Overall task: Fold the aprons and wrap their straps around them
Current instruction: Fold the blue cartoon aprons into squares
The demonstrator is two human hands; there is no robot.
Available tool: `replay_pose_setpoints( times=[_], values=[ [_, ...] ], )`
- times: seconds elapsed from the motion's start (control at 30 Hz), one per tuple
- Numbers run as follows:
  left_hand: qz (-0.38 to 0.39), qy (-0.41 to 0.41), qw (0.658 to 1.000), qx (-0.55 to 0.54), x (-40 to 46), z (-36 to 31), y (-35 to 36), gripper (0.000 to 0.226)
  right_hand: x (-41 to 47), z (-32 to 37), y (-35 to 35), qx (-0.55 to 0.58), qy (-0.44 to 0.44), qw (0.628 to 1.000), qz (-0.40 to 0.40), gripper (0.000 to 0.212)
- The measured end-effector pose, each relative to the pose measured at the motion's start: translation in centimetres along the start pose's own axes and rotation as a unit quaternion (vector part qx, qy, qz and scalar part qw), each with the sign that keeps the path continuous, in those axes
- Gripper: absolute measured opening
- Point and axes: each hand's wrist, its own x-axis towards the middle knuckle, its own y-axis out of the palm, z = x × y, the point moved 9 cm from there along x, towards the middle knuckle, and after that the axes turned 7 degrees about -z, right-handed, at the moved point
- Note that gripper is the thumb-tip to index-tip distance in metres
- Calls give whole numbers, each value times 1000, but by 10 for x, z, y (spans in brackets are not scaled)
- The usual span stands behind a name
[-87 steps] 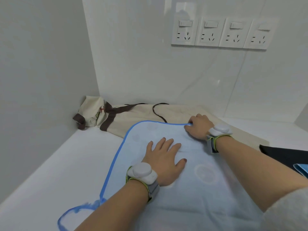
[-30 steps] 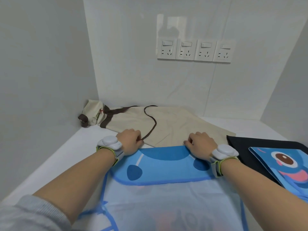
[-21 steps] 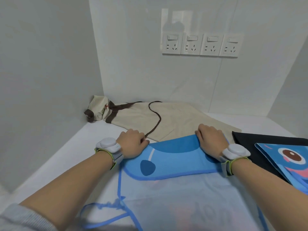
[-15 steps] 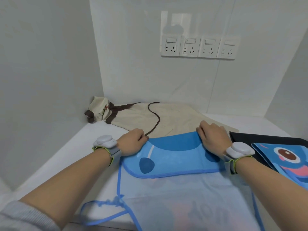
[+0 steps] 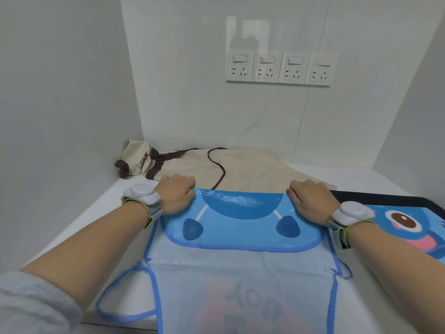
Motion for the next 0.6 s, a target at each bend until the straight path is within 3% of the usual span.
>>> replay_pose_setpoints(
  times=[0.17, 0.37, 0.6],
  values=[
    [-48, -24, 998, 14, 18, 10, -1, 18, 24, -4, 5, -18, 21, 1000, 1, 22],
    [-113, -69, 991, 31, 47, 34, 3, 23, 67, -12, 29, -67, 45, 997, 14, 28],
    [-117, -100, 988, 24, 56, 48, 33, 31, 92, -9, 58, -60, 65, 996, -4, 25]
  ],
)
